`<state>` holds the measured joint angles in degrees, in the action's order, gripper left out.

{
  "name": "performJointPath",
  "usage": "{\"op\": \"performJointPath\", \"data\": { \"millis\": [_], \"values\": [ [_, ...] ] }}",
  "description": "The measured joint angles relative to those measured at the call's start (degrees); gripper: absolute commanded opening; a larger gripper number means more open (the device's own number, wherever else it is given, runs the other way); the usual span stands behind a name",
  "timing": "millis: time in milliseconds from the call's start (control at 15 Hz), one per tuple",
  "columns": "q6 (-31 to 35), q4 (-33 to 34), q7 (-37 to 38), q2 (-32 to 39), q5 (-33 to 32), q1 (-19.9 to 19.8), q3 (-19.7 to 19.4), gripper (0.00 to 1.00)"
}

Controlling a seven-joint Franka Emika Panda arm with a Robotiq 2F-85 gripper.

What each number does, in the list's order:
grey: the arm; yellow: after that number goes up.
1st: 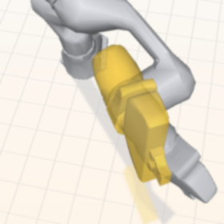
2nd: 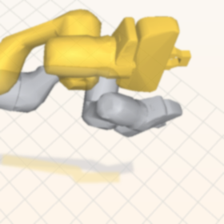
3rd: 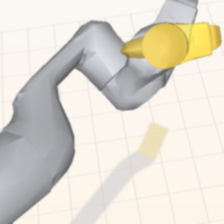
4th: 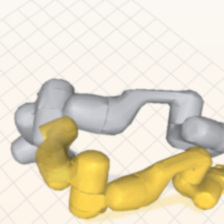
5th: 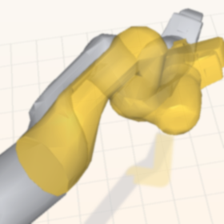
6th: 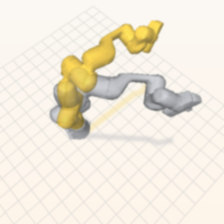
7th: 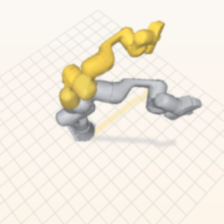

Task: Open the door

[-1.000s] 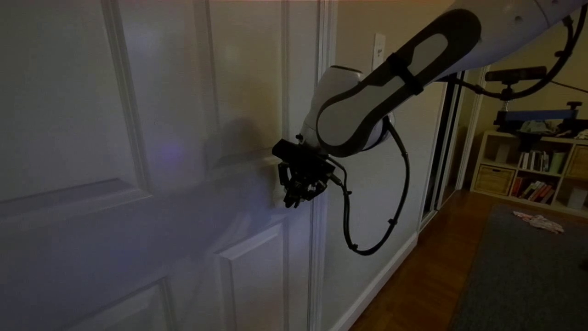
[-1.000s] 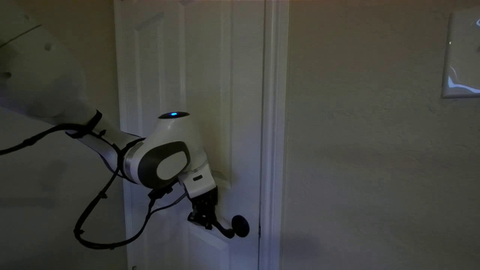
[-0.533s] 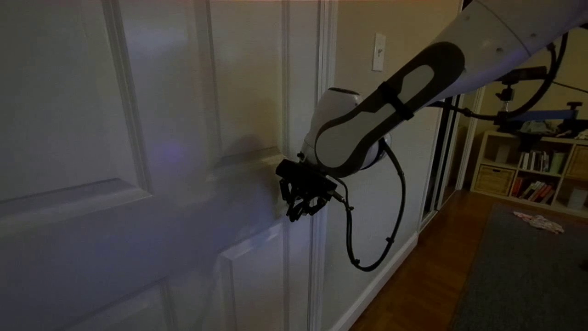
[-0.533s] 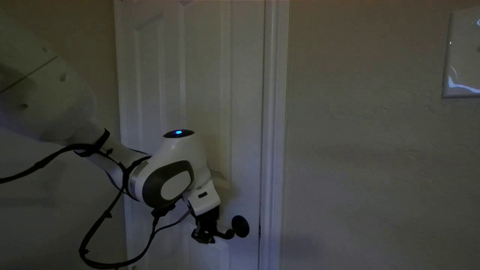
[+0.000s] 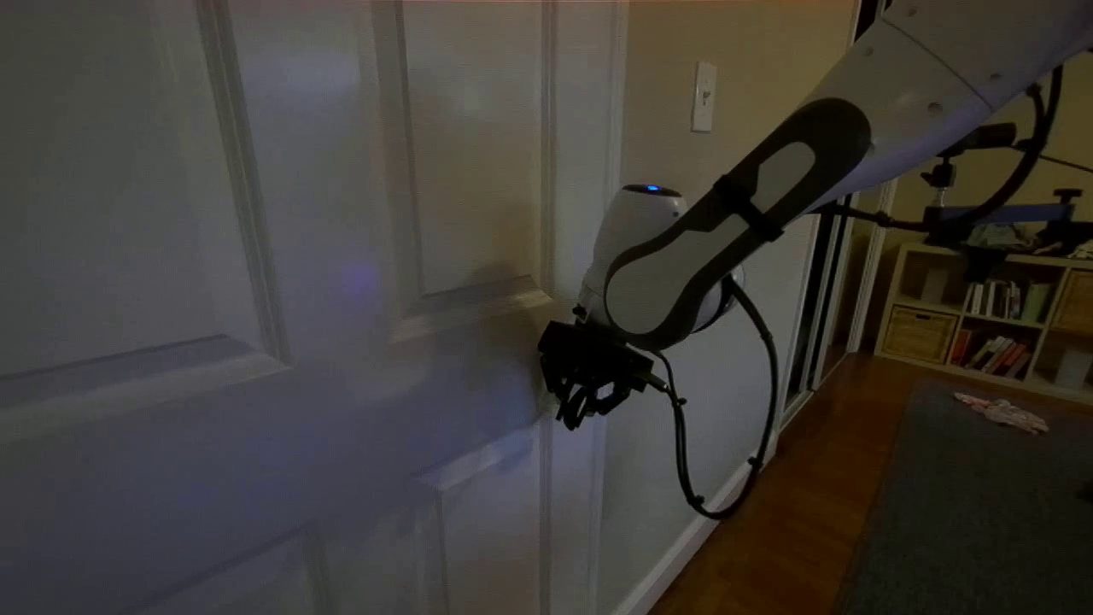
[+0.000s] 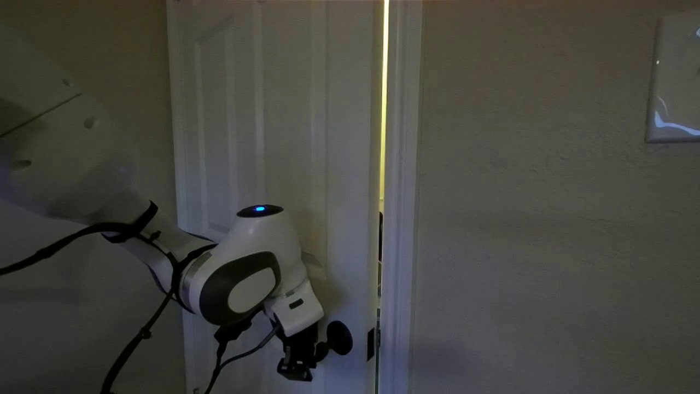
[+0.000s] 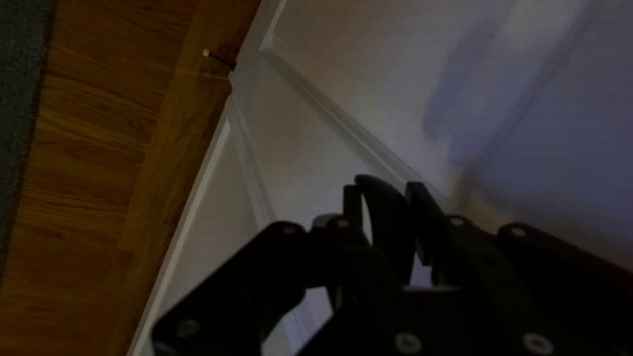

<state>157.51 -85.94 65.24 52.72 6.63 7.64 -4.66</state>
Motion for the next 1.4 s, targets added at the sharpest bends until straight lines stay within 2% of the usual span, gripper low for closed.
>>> {"op": "performJointPath", "data": {
  "millis": [333, 400, 533, 667, 933, 1067, 1200, 1400],
  "values": [
    [1.6, -9.7, -0.1, -4.8, 0.9, 0.7, 0.4, 0.11],
    [2.3, -11.7, -0.2, -5.9, 1.0, 0.6, 0.8, 0.48],
    [3.4, -15.4, -1.3, -8.2, 1.1, 0.5, 1.7, 0.56],
    [2.4, -19.1, -5.3, -11.8, 2.1, -0.1, 4.2, 0.69],
    [-4.3, -28.3, -14.8, -22.0, 7.1, -1.9, 9.8, 0.95],
    [-10.3, -33.0, -19.1, -27.5, 9.6, -2.5, 11.3, 1.0],
    [-17.3, -37.1, -20.8, -33.3, 9.7, -2.5, 11.2, 1.0],
    [-26.4, -42.5, -21.1, -42.1, 6.3, -2.3, 10.0, 1.0]
  ]
}}
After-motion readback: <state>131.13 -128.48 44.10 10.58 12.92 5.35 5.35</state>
